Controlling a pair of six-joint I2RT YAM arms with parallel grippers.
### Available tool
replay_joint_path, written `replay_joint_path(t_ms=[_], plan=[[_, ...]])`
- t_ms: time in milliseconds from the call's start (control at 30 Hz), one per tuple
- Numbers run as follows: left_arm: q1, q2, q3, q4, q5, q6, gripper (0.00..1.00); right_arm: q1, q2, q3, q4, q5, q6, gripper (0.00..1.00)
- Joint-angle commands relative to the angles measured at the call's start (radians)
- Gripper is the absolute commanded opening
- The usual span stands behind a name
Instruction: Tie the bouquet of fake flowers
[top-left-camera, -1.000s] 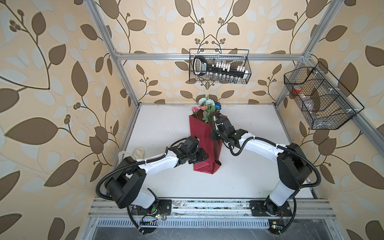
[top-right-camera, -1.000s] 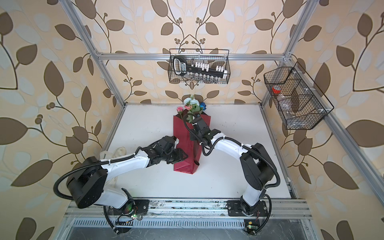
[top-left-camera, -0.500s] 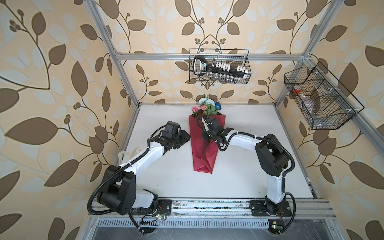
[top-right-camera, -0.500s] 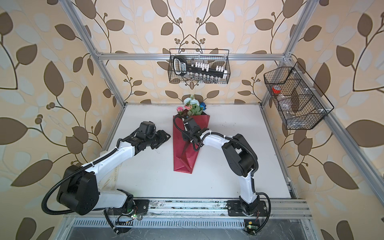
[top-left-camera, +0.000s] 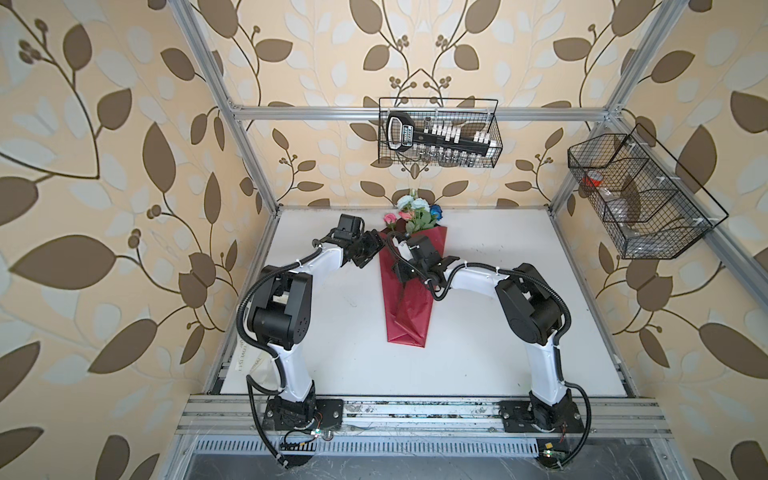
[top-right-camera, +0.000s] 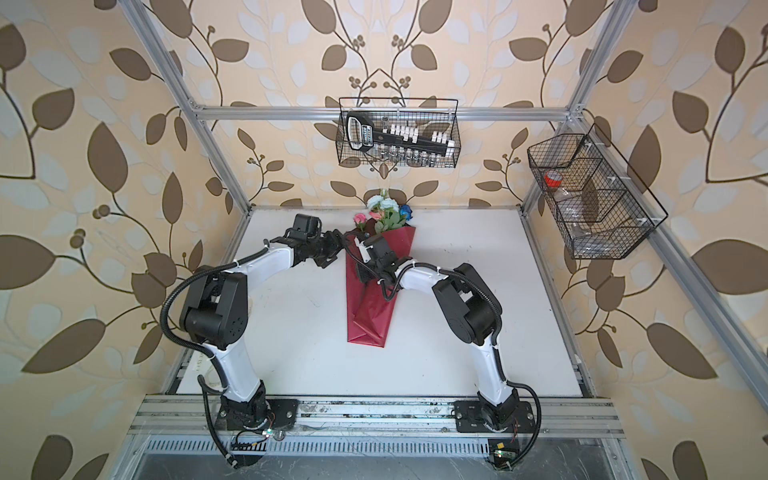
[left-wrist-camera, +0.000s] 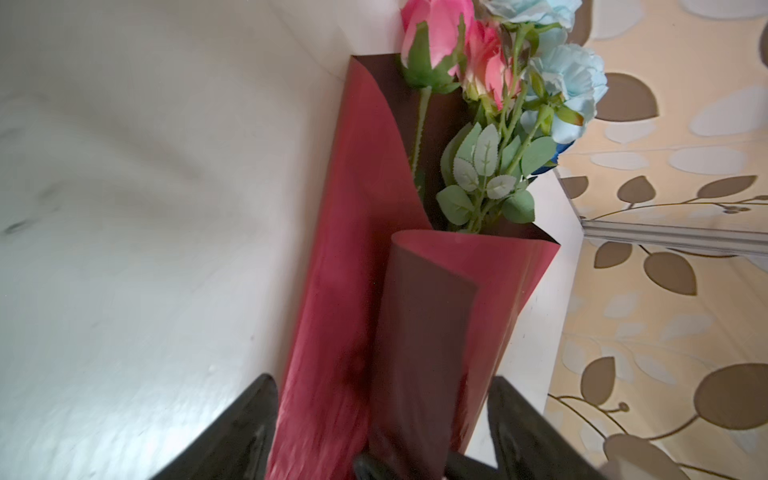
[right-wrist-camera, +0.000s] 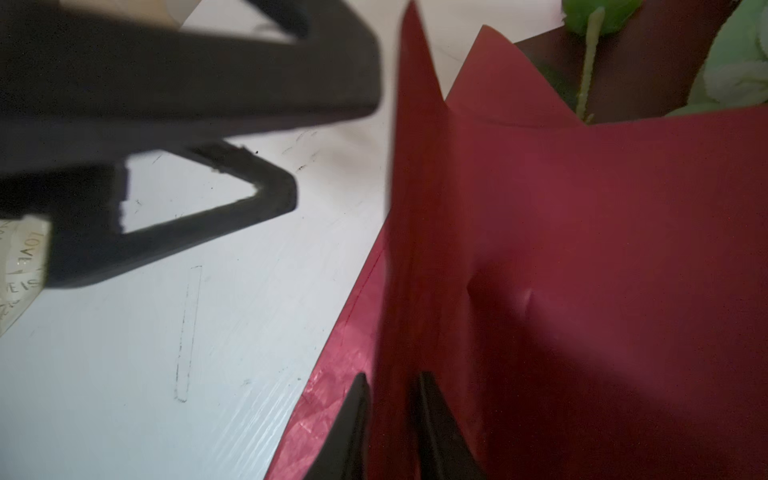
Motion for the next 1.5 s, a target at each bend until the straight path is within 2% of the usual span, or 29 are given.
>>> replay_joint_path(t_ms=[0, 100, 200, 433, 733, 833, 1000, 1267, 1367, 1467], plan=[[0.004, 0.020, 0.046, 0.059, 0.102, -0.033, 0.78, -0.006, 0.036, -0.002, 0.017, -0.024, 0.010, 0.22], [0.004, 0.019, 0.047, 0.068, 0.094, -0.032, 0.83, -0.007, 0.048, 0.010, 0.011, -0.021, 0.011, 0.22], [0.004, 0.029, 0.060, 0.064, 0.097, -0.022, 0.83, -0.008, 0.060, 0.023, 0.004, -0.024, 0.012, 0.22], [0.004, 0.096, 0.117, 0.001, 0.108, -0.014, 0.66, -0.008, 0.072, 0.031, 0.001, -0.023, 0.024, 0.21], [0.004, 0.114, 0.174, -0.135, 0.024, 0.038, 0.60, -0.008, 0.079, 0.039, -0.003, -0.021, 0.028, 0.19], [0.003, 0.122, 0.178, -0.129, 0.026, 0.044, 0.59, -0.007, 0.082, 0.043, -0.007, -0.024, 0.030, 0.19], [0.002, 0.161, 0.202, -0.139, 0.042, 0.041, 0.52, -0.007, 0.081, 0.050, -0.011, -0.025, 0.030, 0.19], [-0.007, 0.188, 0.218, -0.135, 0.040, 0.041, 0.50, -0.008, 0.082, 0.058, -0.022, -0.030, 0.027, 0.18], [-0.007, 0.197, 0.232, -0.135, 0.039, 0.046, 0.34, -0.008, 0.082, 0.059, -0.024, -0.026, 0.024, 0.19], [-0.007, 0.207, 0.251, -0.136, 0.043, 0.060, 0.11, -0.008, 0.078, 0.061, -0.028, -0.029, 0.025, 0.19]])
